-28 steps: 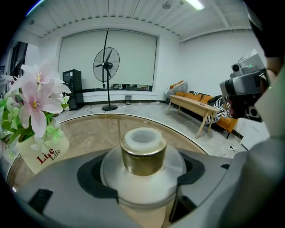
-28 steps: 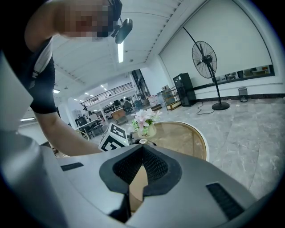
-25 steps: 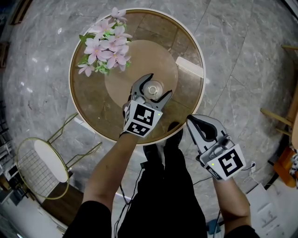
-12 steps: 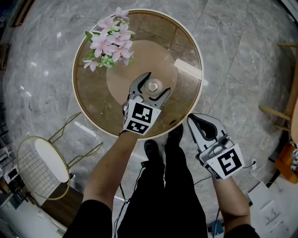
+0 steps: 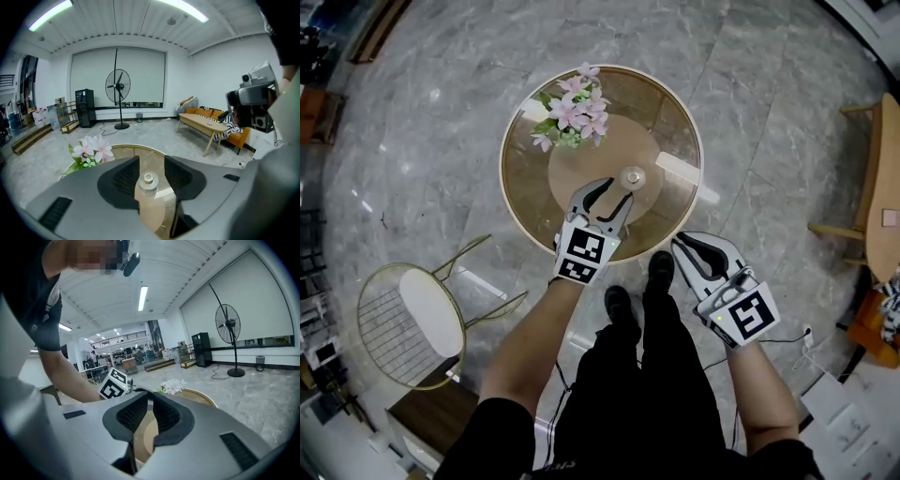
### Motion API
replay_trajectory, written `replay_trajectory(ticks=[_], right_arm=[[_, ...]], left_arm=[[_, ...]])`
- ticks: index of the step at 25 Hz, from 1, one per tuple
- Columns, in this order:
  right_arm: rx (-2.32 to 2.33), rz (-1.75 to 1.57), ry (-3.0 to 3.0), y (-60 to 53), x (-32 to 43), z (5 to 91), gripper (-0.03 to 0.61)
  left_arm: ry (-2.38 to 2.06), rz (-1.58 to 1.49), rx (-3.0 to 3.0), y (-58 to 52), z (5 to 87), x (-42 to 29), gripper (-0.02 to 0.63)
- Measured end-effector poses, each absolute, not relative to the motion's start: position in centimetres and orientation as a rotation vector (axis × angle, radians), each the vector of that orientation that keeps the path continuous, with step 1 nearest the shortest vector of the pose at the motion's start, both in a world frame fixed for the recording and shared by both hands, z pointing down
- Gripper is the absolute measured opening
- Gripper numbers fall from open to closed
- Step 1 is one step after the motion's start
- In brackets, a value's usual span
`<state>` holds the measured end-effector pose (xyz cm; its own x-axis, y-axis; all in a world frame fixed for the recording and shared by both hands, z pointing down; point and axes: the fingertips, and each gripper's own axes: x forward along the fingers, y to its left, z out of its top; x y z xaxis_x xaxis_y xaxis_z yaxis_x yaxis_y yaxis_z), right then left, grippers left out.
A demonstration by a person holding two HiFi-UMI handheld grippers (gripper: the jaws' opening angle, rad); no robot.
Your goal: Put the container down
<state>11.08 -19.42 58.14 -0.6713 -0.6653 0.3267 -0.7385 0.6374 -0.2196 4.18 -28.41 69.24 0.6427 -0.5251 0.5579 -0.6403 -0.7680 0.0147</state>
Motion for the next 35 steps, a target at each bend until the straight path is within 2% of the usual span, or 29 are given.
replay_trajectory(ticks=[3, 6, 11, 16, 22, 27, 29, 35], right_arm=[[1.178, 0.501, -2.624, -18.3, 9.5, 53.6, 0.077], [1.189, 0.535, -2.624, -16.9, 8.4, 49.9, 0.101], [1.163, 0.566, -2.629, -13.9, 7.1, 45.3, 0.104], [1.183, 0.536, -2.656, -11.4, 5.7, 40.9, 0.103], [1.198, 0.509, -2.687, -7.7, 3.3, 36.4, 0.068], [1.147, 0.428, -2.727, -6.7, 0.9, 33.1, 0.036], [1.147, 0.401, -2.733, -6.9, 0.6, 31.9, 0.017], [1.153, 0.361, -2.802, -7.1, 2.0, 29.0, 0.015]], left_arm=[[-0.888, 0.780, 2.640, -26.0, 64.3, 3.1, 0.102], [-0.845, 0.759, 2.624, -24.0, 60.3, 1.8, 0.071], [-0.861, 0.724, 2.638, -21.3, 54.0, -1.0, 0.077], [-0.903, 0.502, 2.671, -18.5, 46.4, -3.0, 0.092], [-0.930, 0.283, 2.691, -13.7, 38.5, -5.8, 0.091], [-1.023, 0.382, 2.741, -10.9, 36.0, -8.7, 0.020], [-1.081, 0.418, 2.735, -10.5, 35.1, -9.7, 0.017], [-1.277, 0.346, 2.743, -10.2, 31.0, -10.6, 0.017]])
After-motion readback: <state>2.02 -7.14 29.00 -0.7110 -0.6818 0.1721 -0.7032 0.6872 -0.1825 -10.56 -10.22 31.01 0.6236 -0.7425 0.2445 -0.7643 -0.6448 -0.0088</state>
